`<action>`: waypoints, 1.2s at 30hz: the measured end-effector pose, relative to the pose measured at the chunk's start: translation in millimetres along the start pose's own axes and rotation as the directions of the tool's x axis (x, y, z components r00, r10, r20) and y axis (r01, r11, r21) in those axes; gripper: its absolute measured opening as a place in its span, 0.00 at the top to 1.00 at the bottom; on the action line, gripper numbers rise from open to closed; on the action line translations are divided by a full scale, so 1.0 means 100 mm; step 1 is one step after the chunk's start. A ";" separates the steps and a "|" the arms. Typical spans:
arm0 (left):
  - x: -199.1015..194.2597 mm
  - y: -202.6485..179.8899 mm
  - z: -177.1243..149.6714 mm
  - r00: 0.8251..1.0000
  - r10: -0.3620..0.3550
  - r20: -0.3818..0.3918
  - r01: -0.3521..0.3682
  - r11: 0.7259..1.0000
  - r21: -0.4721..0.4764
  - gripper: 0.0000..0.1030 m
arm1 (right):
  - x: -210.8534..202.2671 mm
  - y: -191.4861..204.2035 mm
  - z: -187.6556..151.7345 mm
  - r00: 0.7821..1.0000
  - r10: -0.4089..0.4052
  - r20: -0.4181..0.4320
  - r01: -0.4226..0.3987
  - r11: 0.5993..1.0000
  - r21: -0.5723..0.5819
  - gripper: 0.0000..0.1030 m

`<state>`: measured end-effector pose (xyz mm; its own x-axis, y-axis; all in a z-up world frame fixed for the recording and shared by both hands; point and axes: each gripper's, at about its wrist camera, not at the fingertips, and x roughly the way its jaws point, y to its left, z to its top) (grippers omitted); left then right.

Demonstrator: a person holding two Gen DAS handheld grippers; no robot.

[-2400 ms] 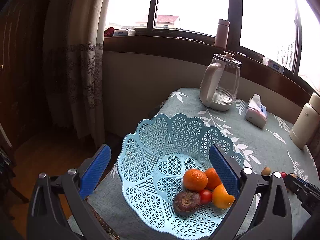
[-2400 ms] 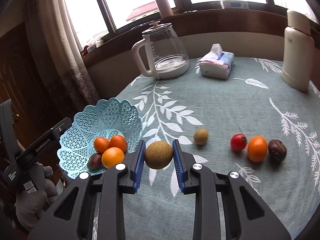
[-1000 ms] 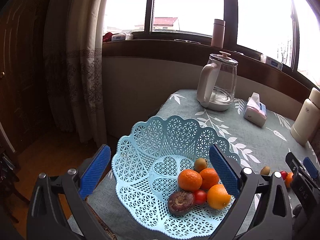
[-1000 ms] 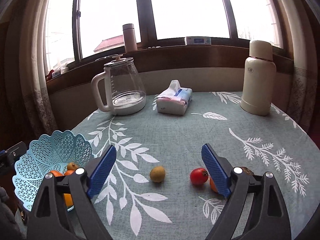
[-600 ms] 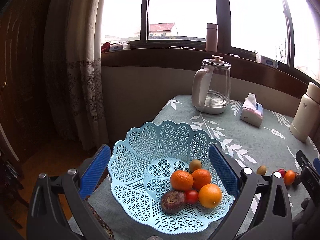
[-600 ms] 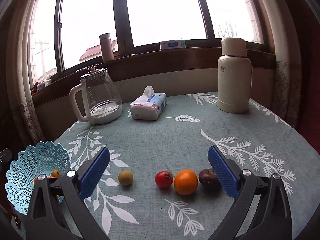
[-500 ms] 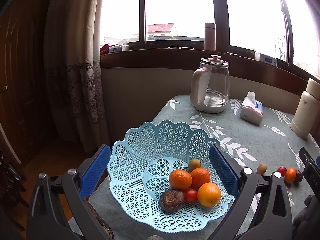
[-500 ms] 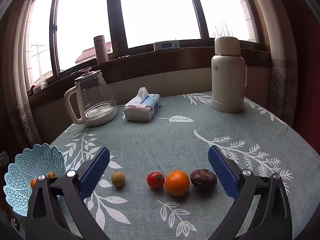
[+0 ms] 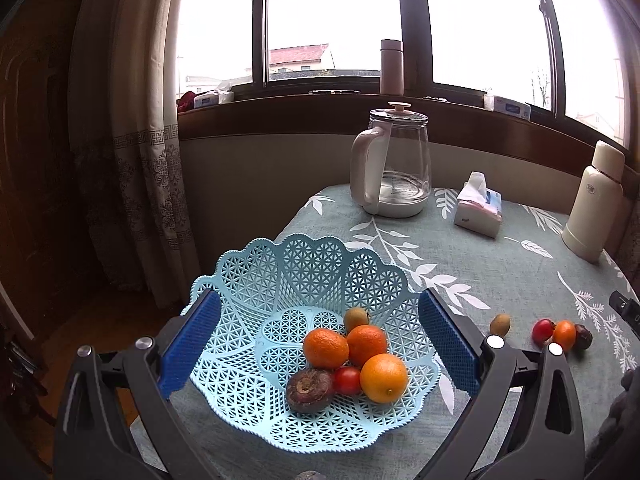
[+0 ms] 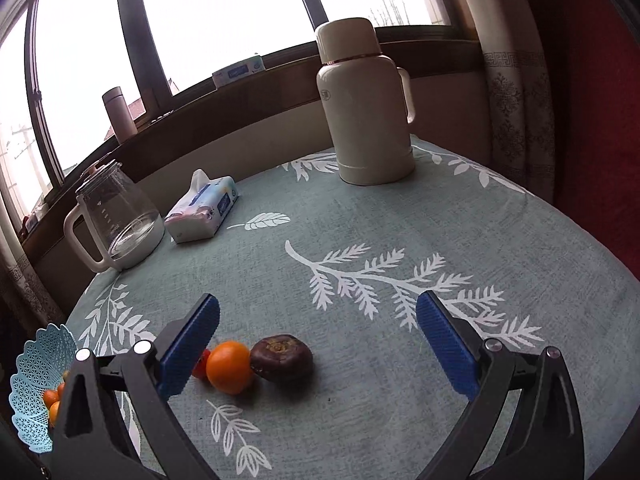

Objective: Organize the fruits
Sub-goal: 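Move the right tool to the dark passion fruit and close on it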

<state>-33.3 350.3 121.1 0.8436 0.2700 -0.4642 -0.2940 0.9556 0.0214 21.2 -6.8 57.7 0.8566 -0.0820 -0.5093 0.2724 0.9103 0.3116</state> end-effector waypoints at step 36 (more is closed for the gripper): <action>0.08 -0.28 -0.12 0.998 -0.049 -0.044 0.052 0.997 0.057 0.03 | 0.46 0.24 -0.20 0.951 0.096 -0.294 -0.145 0.979 -0.147 0.53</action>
<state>-23.6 324.6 106.5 0.8367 0.2170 -0.5029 -0.2236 0.9735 0.0480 58.5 19.1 25.5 0.7120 0.1290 -0.6903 0.0784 0.9622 0.2607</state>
